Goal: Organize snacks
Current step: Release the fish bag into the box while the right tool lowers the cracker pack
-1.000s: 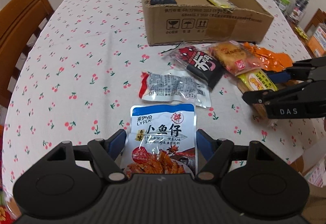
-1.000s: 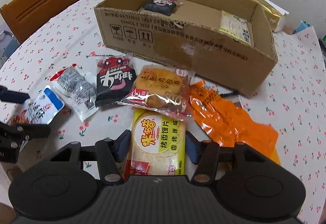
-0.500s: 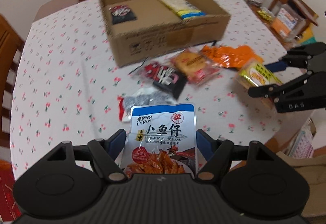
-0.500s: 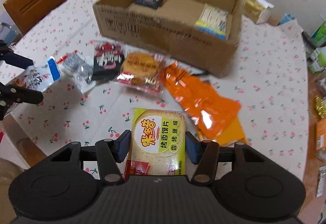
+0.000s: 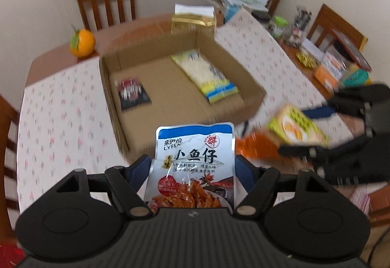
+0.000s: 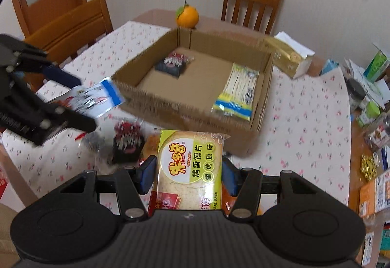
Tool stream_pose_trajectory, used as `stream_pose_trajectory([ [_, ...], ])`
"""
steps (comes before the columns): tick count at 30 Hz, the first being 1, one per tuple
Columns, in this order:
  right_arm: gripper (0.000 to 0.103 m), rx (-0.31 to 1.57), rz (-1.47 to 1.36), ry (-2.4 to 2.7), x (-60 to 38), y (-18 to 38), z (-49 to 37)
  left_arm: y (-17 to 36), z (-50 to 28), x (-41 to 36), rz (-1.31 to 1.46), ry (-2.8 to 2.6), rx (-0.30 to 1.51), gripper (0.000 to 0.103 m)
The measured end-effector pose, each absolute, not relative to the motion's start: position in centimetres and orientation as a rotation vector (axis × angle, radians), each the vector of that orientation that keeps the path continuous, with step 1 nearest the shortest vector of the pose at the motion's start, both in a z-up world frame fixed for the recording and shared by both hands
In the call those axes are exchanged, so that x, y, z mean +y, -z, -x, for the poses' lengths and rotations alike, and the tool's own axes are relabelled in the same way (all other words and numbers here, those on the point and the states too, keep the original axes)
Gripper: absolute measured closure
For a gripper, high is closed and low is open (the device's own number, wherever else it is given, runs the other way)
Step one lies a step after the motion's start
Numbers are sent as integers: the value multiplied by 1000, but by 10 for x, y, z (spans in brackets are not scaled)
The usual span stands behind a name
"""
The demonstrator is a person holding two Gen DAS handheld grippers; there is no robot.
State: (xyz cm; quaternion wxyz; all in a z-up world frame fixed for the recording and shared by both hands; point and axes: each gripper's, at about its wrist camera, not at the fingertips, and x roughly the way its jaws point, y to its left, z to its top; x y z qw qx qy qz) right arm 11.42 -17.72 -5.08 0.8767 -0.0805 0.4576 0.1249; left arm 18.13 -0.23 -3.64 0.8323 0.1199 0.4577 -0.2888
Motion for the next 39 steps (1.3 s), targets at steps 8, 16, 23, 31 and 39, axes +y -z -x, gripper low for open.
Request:
stream_pose_trajectory([
  [8, 42, 927, 154, -244, -186, 45, -135, 39, -259, -31, -214, 569, 913, 29],
  [16, 42, 918, 145, -227, -190, 43, -151, 73, -303, -45, -198, 505, 913, 29],
  [23, 42, 925, 148, -222, -190, 44, -162, 83, -306, -39, -166, 470, 909, 12],
  [31, 42, 918, 165, -244, -185, 42, -182, 61, -258, -8, -129, 427, 846, 8],
  [39, 42, 911, 148, -283, -174, 47, -237, 65, -207, 24, -68, 324, 854, 8],
])
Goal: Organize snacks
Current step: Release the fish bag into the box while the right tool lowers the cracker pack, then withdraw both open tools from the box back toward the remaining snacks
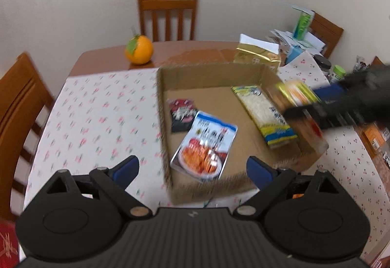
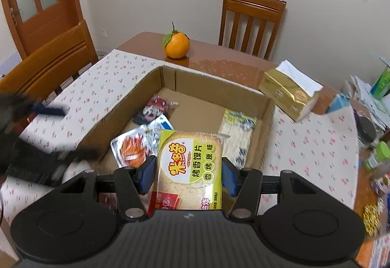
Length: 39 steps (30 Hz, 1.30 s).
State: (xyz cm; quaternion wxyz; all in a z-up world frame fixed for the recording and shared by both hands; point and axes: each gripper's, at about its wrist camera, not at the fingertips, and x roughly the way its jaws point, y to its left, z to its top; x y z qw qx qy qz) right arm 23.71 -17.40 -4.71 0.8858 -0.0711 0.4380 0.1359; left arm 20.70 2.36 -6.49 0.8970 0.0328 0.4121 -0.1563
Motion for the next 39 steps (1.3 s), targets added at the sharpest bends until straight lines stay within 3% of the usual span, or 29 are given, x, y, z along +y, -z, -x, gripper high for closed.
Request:
stream_pose_trajectory([
  [12, 42, 943, 139, -280, -146, 81, -328, 87, -181, 56, -47, 216, 900, 8],
  [14, 33, 943, 137, -289, -143, 83, -335, 88, -180, 58, -43, 211, 905, 8],
  [16, 5, 914, 159, -277, -140, 83, -334, 90, -179, 59, -42, 207, 909, 8],
  [17, 1, 896, 162, -277, -141, 81, -332, 90, -178, 59, -41, 209, 910, 8],
  [29, 0, 834, 136, -286, -170, 54, -267, 91, -170, 47, -91, 224, 910, 8],
  [39, 0, 911, 83, -232, -212, 79, -179, 105, -149, 37, -101, 231, 971, 8],
])
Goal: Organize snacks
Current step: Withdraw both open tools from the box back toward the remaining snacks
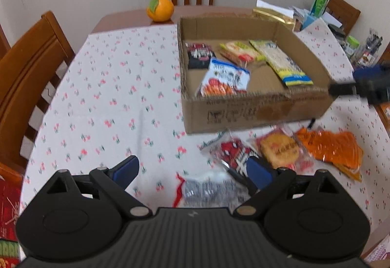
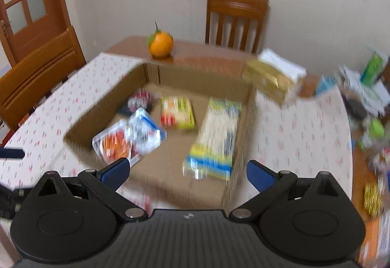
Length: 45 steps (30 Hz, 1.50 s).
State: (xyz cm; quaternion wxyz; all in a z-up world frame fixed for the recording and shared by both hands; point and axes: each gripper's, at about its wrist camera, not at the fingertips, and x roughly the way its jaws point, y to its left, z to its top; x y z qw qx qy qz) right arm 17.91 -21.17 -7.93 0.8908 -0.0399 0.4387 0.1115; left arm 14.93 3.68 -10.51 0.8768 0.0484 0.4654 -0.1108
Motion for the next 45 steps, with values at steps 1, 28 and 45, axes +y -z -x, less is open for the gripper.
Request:
stream_pose_trajectory([
  [1, 0, 935, 82, -234, -213, 89, -173, 108, -147, 36, -103, 231, 979, 8],
  [28, 0, 1169, 112, -408, -183, 143, -108, 150, -167, 47, -117, 126, 1017, 8],
  [45, 0, 1124, 81, -335, -190, 126, -105, 170, -154, 69, -125, 166, 1117, 8],
])
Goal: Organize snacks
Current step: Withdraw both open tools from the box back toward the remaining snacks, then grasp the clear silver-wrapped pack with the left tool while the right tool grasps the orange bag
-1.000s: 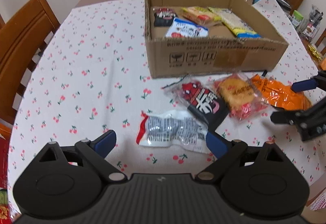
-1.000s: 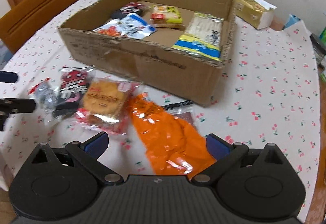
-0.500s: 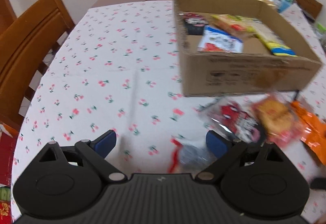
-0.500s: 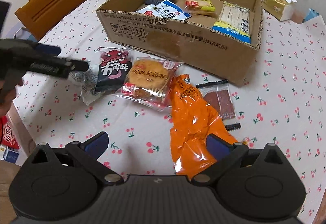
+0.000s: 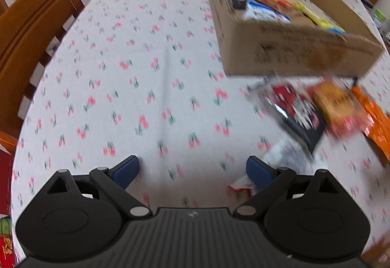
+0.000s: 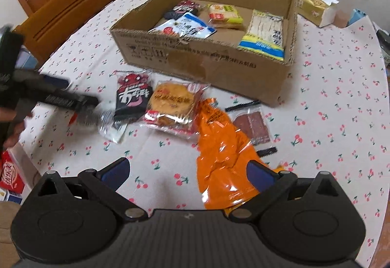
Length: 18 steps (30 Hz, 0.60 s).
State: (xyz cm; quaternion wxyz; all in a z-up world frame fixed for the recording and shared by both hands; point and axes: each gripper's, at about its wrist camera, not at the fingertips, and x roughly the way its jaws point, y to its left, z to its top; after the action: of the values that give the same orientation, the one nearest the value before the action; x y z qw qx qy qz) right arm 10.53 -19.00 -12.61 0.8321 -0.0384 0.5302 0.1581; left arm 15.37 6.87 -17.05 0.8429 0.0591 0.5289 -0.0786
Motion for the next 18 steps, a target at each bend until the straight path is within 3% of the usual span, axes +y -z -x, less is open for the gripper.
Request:
stream_pose_trajectory([
  [10, 0, 1097, 221, -292, -194, 145, -127, 136, -125, 55, -149, 332, 1042, 8],
  [18, 0, 1174, 162, -354, -190, 152, -116, 151, -115, 20, -241, 489, 1052, 9],
])
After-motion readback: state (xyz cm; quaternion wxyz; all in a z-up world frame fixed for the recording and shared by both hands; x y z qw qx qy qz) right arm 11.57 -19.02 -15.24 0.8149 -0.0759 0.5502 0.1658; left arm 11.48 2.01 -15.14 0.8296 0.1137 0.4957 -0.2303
